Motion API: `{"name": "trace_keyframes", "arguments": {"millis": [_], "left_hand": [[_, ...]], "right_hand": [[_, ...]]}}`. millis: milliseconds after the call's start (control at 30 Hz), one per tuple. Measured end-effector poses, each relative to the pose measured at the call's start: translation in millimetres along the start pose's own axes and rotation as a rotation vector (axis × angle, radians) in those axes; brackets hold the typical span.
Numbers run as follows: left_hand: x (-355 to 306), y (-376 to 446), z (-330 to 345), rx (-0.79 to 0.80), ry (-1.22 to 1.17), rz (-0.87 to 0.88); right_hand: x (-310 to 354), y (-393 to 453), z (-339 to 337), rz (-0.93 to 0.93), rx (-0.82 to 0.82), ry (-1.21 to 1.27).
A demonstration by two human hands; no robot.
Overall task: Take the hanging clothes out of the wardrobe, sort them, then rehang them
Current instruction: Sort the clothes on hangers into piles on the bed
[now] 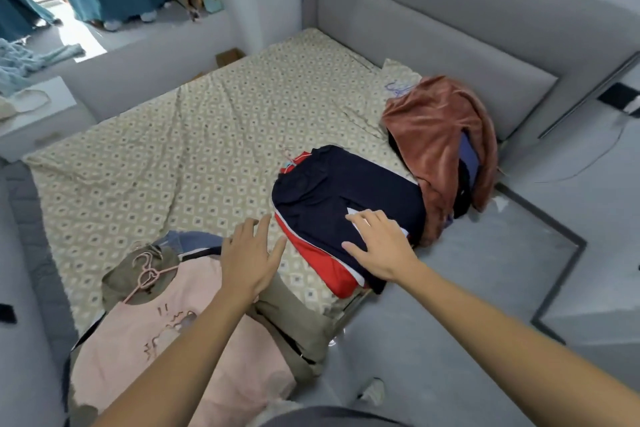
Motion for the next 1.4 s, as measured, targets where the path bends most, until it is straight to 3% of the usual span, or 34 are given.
{"name": "trace_keyframes", "arguments": {"millis": [167, 467, 967, 1167, 1400], "left_hand": [[-44, 14, 19, 0.003, -0.009, -0.038], [-62, 107, 47, -0.010, -0.040, -0.136], [-20, 287, 96, 0.001, -0.133, -0.399], [17, 332, 162, 0.027, -0.205, -0.546], [105, 398, 284, 0.092, -0.219, -0.719]], "right_hand": [[-65, 15, -10, 0.013, 0.026, -0.018], [-127, 118, -10, -0.014, 0.072, -0.015], [-224, 307, 41, -0.047, 0.257, 0.036], [-225, 423, 105, -0.122, 0.344, 0.083], [-233, 572, 251, -0.208, 0.413, 0.082]]}}
Point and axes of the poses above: each hand's wrist, its own y-axis towards the middle knuckle, its own z-axis out of the palm, x = y × z, the point moved 6 cm from there along y, towards the middle knuckle, and after that the axes turned 7 degrees about -y, right-handed, at the moved point
